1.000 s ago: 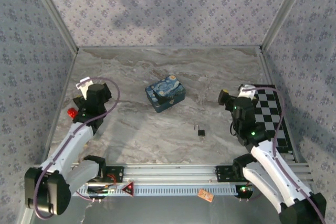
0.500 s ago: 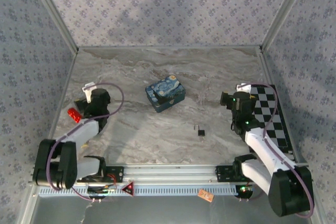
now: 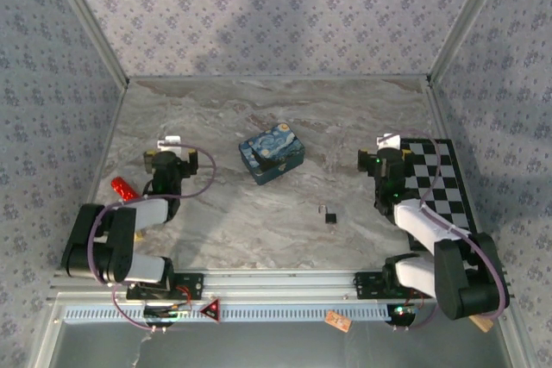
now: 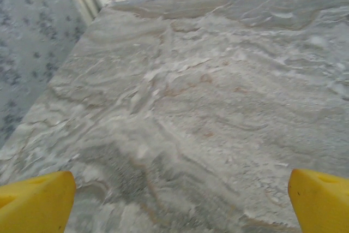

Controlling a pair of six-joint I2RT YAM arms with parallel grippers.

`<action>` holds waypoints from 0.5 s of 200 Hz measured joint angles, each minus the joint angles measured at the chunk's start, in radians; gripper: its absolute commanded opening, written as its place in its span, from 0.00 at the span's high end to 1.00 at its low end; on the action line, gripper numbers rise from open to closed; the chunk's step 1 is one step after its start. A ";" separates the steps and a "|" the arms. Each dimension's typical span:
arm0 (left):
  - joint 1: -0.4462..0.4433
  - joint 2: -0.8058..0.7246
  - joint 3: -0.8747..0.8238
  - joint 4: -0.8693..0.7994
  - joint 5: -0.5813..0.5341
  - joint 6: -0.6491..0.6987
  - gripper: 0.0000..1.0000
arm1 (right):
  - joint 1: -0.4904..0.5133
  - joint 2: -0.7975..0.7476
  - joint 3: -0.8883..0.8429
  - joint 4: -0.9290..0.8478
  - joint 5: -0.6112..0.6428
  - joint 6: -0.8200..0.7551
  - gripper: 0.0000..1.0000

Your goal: Unlock the padlock with the key

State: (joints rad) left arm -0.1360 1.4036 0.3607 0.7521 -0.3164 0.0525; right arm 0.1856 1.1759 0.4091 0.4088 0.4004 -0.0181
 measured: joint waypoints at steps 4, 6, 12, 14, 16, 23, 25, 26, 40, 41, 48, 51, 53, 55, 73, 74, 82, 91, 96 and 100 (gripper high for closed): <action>0.002 0.013 -0.003 0.019 0.005 0.000 0.00 | 0.000 0.005 -0.004 0.013 0.000 -0.005 0.00; 0.004 0.019 -0.005 0.027 0.009 0.000 0.00 | 0.000 0.007 -0.006 0.020 0.000 -0.008 0.00; 0.012 0.035 -0.010 0.037 0.023 0.000 0.00 | 0.000 0.015 -0.012 0.039 -0.001 -0.017 0.00; 0.014 0.038 -0.011 0.039 0.027 -0.001 0.00 | 0.000 0.018 -0.014 0.047 -0.002 -0.020 0.00; 0.019 0.040 -0.013 0.042 0.035 -0.001 0.00 | 0.000 0.020 -0.016 0.052 -0.003 -0.022 0.00; 0.035 0.052 -0.019 0.053 0.053 -0.003 0.00 | 0.000 0.029 -0.023 0.076 -0.006 -0.032 0.00; 0.040 0.055 -0.021 0.057 0.059 -0.004 0.00 | 0.000 0.032 -0.026 0.083 -0.008 -0.034 0.00; 0.043 0.058 -0.021 0.059 0.063 -0.005 0.00 | 0.000 0.033 -0.026 0.085 -0.009 -0.035 0.00; 0.081 0.103 -0.012 0.079 0.104 -0.018 0.00 | 0.000 0.049 -0.041 0.131 -0.023 -0.052 0.00; 0.083 0.105 -0.011 0.079 0.106 -0.019 0.00 | 0.000 0.050 -0.043 0.135 -0.024 -0.055 0.00; 0.104 0.125 0.003 0.063 0.132 -0.029 0.00 | -0.003 0.060 -0.049 0.159 -0.033 -0.060 0.00; 0.114 0.130 0.010 0.054 0.143 -0.035 0.00 | -0.005 0.064 -0.052 0.170 -0.039 -0.062 0.00; 0.117 0.132 0.012 0.053 0.148 -0.037 0.00 | -0.006 0.066 -0.054 0.177 -0.042 -0.063 0.00; 0.122 0.135 0.014 0.053 0.154 -0.039 0.00 | -0.009 0.070 -0.055 0.184 -0.047 -0.064 0.00; 0.150 0.139 0.026 0.054 0.182 -0.057 0.00 | -0.040 0.094 -0.066 0.227 -0.080 -0.072 0.00; 0.150 0.139 0.026 0.054 0.183 -0.058 0.00 | -0.043 0.096 -0.066 0.229 -0.081 -0.073 0.00; 0.151 0.139 0.030 0.055 0.194 -0.062 0.00 | -0.062 0.105 -0.071 0.247 -0.101 -0.073 0.00; 0.151 0.139 0.032 0.055 0.202 -0.065 0.00 | -0.087 0.121 -0.073 0.270 -0.129 -0.072 0.00; 0.151 0.139 0.032 0.055 0.207 -0.066 0.00 | -0.101 0.134 -0.073 0.283 -0.143 -0.072 0.00; 0.151 0.139 0.032 0.055 0.211 -0.066 0.00 | -0.111 0.144 -0.073 0.294 -0.158 -0.072 0.00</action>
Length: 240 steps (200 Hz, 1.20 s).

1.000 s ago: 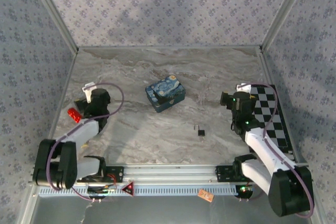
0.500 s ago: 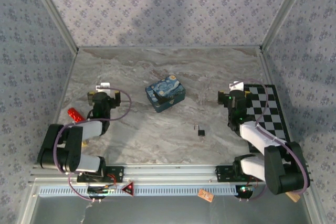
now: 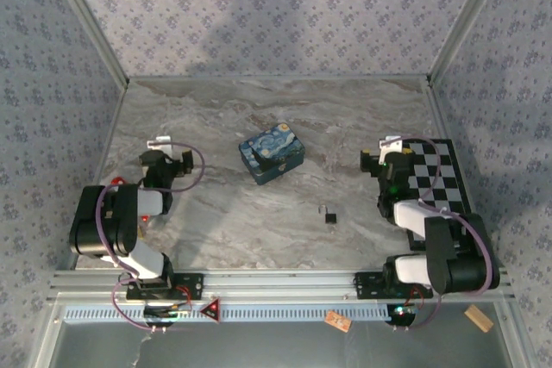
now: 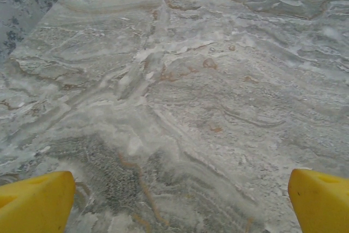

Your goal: Unlock the padlock with the key

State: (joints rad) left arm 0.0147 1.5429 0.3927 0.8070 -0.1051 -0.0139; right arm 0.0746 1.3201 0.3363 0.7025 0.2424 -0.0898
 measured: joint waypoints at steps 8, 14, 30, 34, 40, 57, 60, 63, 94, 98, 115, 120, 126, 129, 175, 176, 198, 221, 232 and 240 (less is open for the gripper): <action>0.000 0.000 0.000 -0.002 0.005 -0.003 0.00 | -0.017 0.024 0.000 0.016 -0.022 0.000 0.00; 0.000 0.000 0.000 -0.002 0.008 -0.006 0.00 | -0.026 0.041 0.000 0.025 -0.036 0.000 0.00; 0.000 0.000 0.000 -0.002 0.012 -0.006 0.00 | -0.050 0.085 0.000 0.050 -0.090 0.006 0.00; 0.000 0.000 0.000 -0.002 0.013 -0.006 0.00 | -0.057 0.098 0.000 0.059 -0.106 0.008 0.00; 0.000 0.000 0.000 -0.002 0.013 -0.006 0.00 | -0.067 0.114 0.000 0.074 -0.126 0.011 0.00; 0.000 0.000 0.000 -0.002 0.016 -0.006 0.00 | -0.093 0.171 0.006 0.095 -0.185 0.018 0.00; 0.000 0.000 0.000 -0.002 0.016 -0.006 0.00 | -0.096 0.178 0.007 0.094 -0.193 0.018 0.00; 0.000 0.000 0.000 -0.002 0.016 -0.006 0.00 | -0.100 0.185 0.010 0.090 -0.204 0.019 0.00; 0.000 0.000 0.001 -0.002 0.016 -0.006 0.00 | -0.108 0.195 0.023 0.085 -0.248 0.030 0.00; 0.000 0.000 0.001 -0.002 0.016 -0.006 0.00 | -0.109 0.195 0.027 0.085 -0.249 0.032 0.00; 0.000 0.000 0.001 -0.002 0.016 -0.006 0.00 | -0.112 0.195 0.040 0.086 -0.248 0.040 0.00; 0.000 0.000 0.001 -0.002 0.016 -0.006 0.00 | -0.111 0.195 0.042 0.087 -0.243 0.041 0.00; 0.000 0.000 0.001 -0.002 0.016 -0.006 0.00 | -0.109 0.195 0.043 0.088 -0.237 0.042 0.00; 0.000 0.000 0.001 -0.002 0.016 -0.006 0.00 | -0.109 0.195 0.042 0.088 -0.235 0.042 0.00; 0.000 0.000 0.001 -0.002 0.016 -0.006 0.00 | -0.108 0.195 0.042 0.087 -0.228 0.048 0.00; 0.000 0.000 0.001 -0.002 0.016 -0.006 0.00 | -0.108 0.195 0.042 0.087 -0.227 0.048 0.00; 0.000 0.000 0.001 -0.002 0.016 -0.006 0.00 | -0.108 0.195 0.042 0.087 -0.227 0.048 0.00; 0.000 0.000 0.001 -0.002 0.016 -0.006 0.00 | -0.108 0.195 0.042 0.087 -0.227 0.048 0.00; 0.000 0.000 0.001 -0.002 0.016 -0.006 0.00 | -0.108 0.195 0.042 0.087 -0.227 0.048 0.00; 0.000 0.000 0.001 -0.002 0.016 -0.006 0.00 | -0.108 0.195 0.043 0.087 -0.227 0.048 0.00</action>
